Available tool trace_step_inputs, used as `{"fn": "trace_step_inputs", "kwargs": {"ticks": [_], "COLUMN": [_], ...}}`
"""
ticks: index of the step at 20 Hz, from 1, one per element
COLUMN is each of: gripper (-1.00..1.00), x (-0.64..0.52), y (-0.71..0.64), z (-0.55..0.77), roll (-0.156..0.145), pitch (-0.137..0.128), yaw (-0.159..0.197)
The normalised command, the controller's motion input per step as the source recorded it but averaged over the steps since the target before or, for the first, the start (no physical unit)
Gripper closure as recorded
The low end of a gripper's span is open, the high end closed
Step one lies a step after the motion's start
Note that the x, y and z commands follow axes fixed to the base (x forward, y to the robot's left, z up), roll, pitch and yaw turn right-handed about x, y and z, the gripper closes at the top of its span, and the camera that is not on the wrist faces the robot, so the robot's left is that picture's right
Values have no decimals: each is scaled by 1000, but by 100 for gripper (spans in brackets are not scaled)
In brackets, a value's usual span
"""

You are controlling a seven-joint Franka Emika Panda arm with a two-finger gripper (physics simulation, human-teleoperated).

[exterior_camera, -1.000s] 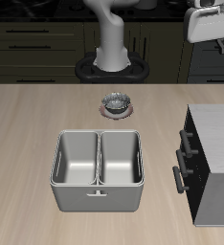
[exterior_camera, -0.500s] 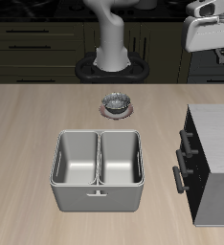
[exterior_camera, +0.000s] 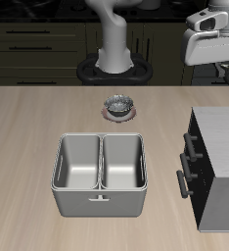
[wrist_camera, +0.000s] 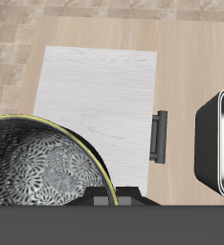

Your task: Pick up the bowl on the table and place it on top of the white cabinet

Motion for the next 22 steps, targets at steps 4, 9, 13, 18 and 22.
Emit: {"fn": "trace_step_inputs", "kwargs": {"ticks": [4,9,13,18,22], "gripper": [100,100,-100,-100,-100], "x": [84,88,36,-35,-62], "y": [-70,-86,-22,-94,-123], "z": [-210,-238,-290,-130,-63], "roll": [-12,-3,0,38,21], "pitch": [30,34,53,25,3], "yaw": [13,16,89,20,17]}}
